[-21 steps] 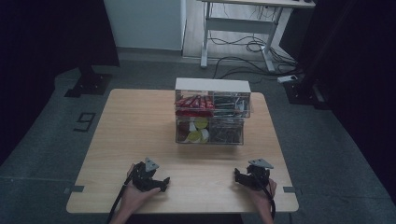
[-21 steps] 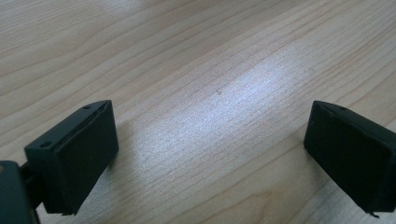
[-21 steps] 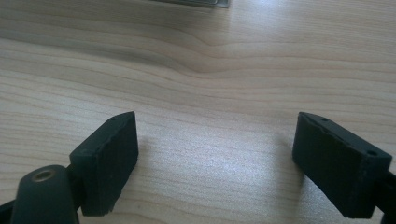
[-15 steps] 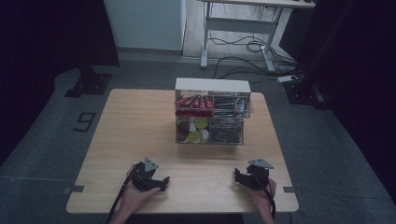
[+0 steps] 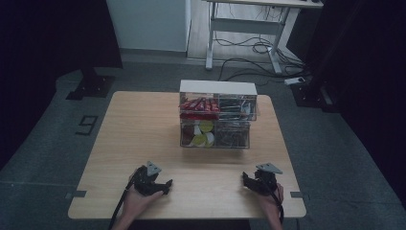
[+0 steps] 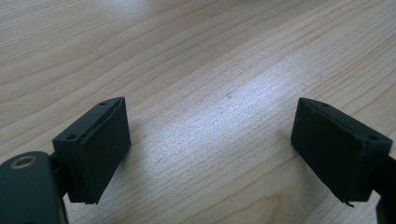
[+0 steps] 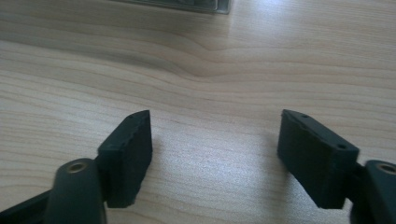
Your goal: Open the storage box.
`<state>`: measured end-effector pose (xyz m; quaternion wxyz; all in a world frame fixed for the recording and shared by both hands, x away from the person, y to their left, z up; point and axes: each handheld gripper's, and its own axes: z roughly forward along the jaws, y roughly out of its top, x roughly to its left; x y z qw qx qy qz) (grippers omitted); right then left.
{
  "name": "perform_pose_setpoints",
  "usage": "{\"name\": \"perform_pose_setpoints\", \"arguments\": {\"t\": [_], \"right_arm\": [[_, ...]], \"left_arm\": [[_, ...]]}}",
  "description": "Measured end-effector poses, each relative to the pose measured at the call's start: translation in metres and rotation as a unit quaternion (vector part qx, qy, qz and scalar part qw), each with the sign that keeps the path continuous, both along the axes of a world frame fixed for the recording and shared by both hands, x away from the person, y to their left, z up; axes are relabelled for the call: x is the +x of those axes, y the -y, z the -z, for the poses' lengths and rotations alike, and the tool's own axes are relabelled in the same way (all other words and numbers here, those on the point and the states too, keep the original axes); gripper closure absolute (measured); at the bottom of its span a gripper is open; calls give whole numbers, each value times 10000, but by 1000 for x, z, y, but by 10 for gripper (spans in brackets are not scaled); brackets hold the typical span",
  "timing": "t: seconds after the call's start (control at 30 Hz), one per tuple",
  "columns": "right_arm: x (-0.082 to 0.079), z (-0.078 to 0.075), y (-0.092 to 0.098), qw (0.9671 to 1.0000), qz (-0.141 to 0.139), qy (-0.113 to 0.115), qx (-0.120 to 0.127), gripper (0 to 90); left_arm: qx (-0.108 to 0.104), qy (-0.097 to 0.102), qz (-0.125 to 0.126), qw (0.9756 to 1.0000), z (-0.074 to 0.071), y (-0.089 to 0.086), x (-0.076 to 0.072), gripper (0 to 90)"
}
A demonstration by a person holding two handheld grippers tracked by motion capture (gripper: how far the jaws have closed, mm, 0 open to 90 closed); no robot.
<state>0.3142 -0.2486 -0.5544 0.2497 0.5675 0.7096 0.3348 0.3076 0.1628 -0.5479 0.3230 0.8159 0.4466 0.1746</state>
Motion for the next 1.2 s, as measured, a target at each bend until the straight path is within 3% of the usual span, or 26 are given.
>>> {"name": "perform_pose_setpoints", "arguments": {"t": [0.53, 0.73, 1.2], "right_arm": [[-10, -9, 2, 9989, -195, 318, 285, 461], [-16, -20, 0, 9966, -287, 592, 493, 596], [-16, -37, -4, 9928, -581, 690, 782, 834]], "left_arm": [[-17, 23, 5, 10000, 0, -1, 2, 148], [-26, 19, 41, 10000, 0, -2, 2, 148], [-22, 20, 60, 10000, 0, -2, 3, 148]]}}
